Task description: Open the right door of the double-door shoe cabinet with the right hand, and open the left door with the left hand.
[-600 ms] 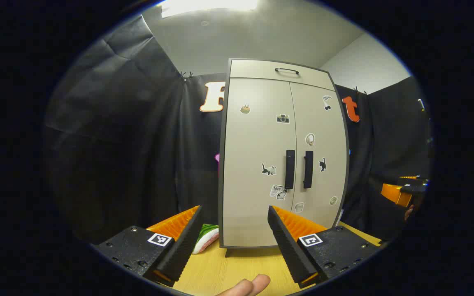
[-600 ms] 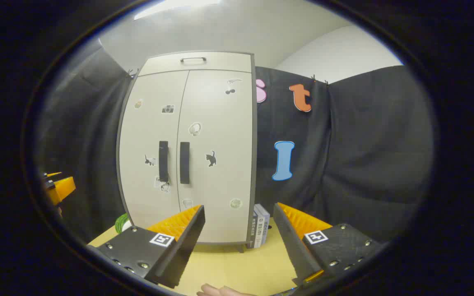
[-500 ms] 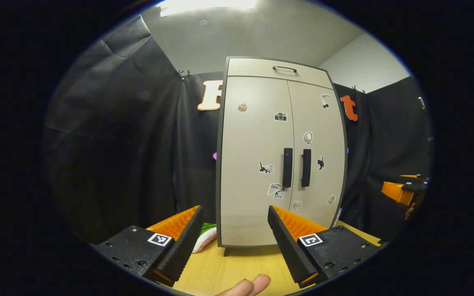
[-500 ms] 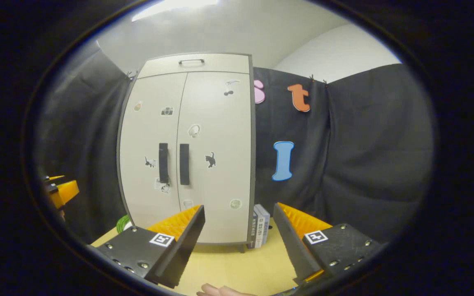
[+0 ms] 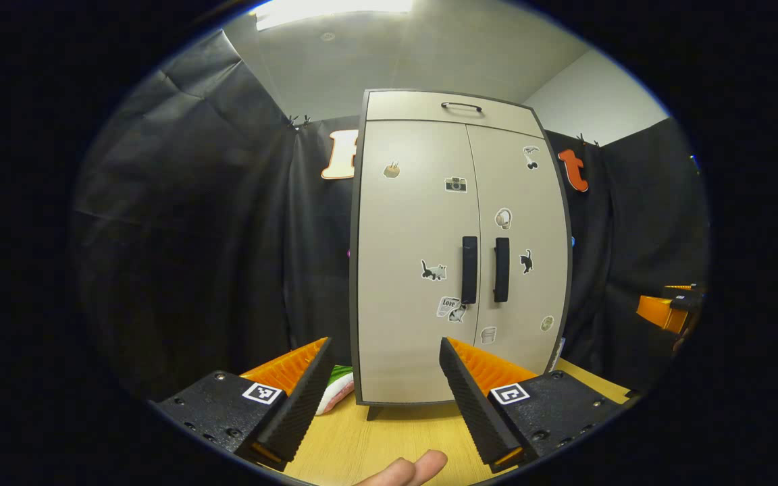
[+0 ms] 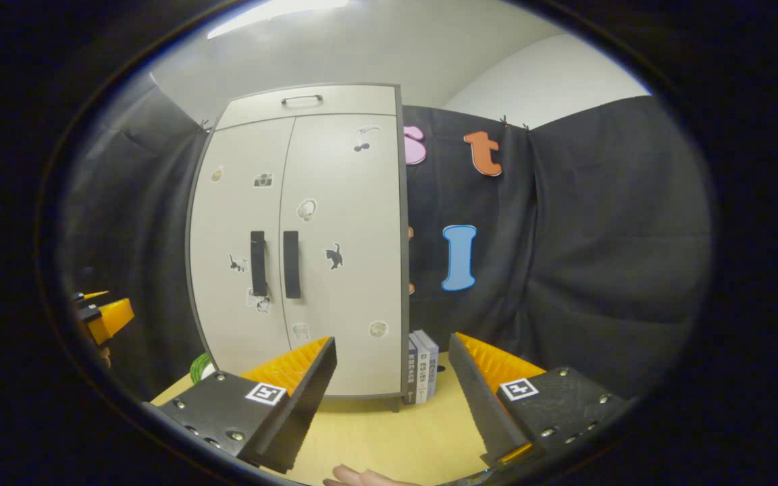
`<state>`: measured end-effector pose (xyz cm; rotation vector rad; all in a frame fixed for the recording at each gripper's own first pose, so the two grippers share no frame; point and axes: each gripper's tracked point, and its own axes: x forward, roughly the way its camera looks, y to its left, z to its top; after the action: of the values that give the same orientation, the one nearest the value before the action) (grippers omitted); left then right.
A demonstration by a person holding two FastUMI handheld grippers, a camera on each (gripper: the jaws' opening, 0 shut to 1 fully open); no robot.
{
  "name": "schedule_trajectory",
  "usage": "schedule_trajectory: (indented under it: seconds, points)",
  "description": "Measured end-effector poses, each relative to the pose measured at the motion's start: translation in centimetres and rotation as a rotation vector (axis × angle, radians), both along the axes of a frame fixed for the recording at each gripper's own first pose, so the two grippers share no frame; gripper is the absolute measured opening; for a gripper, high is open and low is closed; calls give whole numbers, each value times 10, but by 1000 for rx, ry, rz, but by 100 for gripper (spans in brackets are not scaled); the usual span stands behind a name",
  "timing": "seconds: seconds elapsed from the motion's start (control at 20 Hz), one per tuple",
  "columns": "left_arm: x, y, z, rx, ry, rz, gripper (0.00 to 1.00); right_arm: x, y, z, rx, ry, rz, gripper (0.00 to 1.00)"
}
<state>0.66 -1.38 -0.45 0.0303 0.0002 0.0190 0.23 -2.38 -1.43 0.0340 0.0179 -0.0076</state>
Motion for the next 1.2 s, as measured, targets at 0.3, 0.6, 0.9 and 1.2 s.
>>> schedule_trajectory:
  seconds: [0.3,0.6,0.9,1.2]
  points:
    - [-1,3,11,19,-25,13,96,8,-1,-1,-4,5,4,96]
    - [-10,-8,12,24,-41,-20,96,39,19,0,1,27,60,99]
    - [-24,-22,8,24,-55,-53,96,107,65,11,4,41,134,99]
    - [-32,-21,-3,-8,-45,-50,96,180,119,30,30,-5,253,99]
